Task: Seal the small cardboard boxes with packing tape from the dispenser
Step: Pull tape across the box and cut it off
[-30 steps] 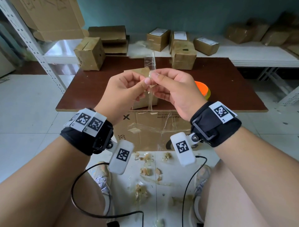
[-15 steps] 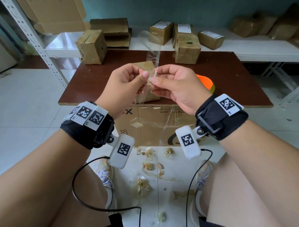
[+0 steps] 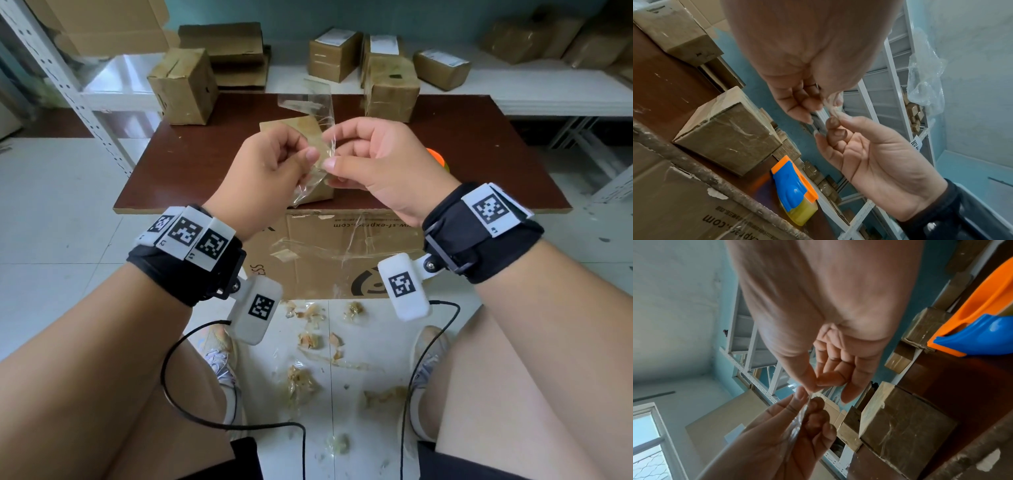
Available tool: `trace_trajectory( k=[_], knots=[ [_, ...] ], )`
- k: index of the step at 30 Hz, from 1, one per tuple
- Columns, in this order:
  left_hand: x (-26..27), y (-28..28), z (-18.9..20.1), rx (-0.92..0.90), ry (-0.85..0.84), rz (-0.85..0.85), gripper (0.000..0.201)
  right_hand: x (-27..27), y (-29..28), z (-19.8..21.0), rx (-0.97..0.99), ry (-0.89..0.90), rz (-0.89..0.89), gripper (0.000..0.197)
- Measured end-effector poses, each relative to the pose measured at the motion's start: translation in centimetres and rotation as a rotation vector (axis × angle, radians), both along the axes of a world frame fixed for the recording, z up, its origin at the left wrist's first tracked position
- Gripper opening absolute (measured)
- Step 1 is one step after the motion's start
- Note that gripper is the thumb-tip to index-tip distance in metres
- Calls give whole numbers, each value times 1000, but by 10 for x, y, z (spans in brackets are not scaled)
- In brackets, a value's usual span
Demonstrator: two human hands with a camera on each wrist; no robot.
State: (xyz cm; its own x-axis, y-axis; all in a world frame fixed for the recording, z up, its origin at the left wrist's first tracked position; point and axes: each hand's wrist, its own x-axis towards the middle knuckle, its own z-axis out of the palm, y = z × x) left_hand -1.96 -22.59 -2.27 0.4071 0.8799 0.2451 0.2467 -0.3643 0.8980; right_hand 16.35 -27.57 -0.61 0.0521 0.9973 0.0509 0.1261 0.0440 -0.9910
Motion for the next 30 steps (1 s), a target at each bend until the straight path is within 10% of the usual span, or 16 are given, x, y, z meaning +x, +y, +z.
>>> trace_trajectory(
  k=[13,30],
  knots=[
    [-1,1,2,-238,-383,-80,20,-1,-6,-5,13,147,-82,52],
    [-17,14,3,-202,-274,-60,16,24,-4,8,-64,84,-37,47]
  ],
)
